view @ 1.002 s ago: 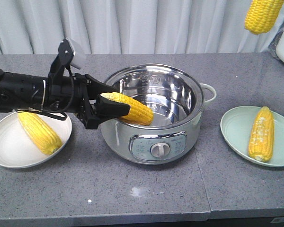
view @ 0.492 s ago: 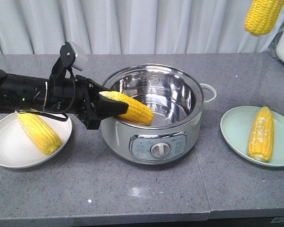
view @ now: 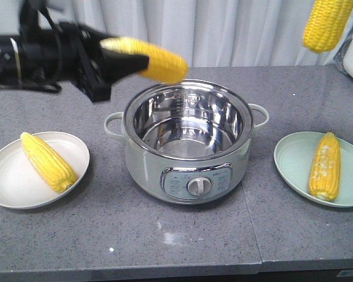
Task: Distribute corn equally
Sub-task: 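Lift the cob out of the pot with the left gripper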
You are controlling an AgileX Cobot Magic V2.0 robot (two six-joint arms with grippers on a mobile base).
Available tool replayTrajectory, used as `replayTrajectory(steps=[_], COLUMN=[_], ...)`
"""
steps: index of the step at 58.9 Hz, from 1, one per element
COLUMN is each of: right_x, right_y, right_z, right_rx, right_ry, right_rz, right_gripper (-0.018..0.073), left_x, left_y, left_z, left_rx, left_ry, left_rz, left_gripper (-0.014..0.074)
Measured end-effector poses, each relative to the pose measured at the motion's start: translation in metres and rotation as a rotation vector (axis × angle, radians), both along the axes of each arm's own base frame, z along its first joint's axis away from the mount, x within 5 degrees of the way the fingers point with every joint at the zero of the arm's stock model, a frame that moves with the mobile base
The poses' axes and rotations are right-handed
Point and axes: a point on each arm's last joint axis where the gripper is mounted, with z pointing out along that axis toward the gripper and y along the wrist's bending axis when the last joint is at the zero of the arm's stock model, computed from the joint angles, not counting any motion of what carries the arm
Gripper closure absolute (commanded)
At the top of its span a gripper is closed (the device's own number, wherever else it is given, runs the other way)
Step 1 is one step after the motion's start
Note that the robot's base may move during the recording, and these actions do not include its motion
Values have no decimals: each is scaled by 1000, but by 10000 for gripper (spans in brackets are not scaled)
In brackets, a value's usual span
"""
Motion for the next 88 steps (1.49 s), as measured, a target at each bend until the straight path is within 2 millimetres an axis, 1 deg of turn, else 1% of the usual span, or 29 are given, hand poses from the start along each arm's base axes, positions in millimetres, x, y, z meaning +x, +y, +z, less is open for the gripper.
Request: replayTrajectory(steps=[5, 10, 20, 28, 33, 55, 88], right_x=[-2, -5, -11, -13, -14, -18, -18], right_y=[4, 9, 19, 25, 26, 27, 27], right_z=[-3, -7, -10, -9, -9, -13, -14], right_rx=[35, 70, 129, 179, 187, 175, 174], right_ry=[46, 99, 161, 172, 177, 243, 248], right_rz=[32, 74, 174, 232, 241, 261, 262], right_gripper=[567, 567, 567, 567, 567, 567, 567], left_x=[-14, -30, -72, -101, -111, -117, -118], left_y=[6, 11, 21, 28, 30, 28, 28], left_z=[22, 39, 73, 94, 100, 100, 99], left_rx=[-54, -100, -208, -246, -254, -241, -239], left_ry=[-22, -22, -29, -94, -122, -117, -115], left_rz=[50, 81, 90, 83, 81, 34, 28], left_gripper=[603, 603, 603, 603, 603, 603, 603])
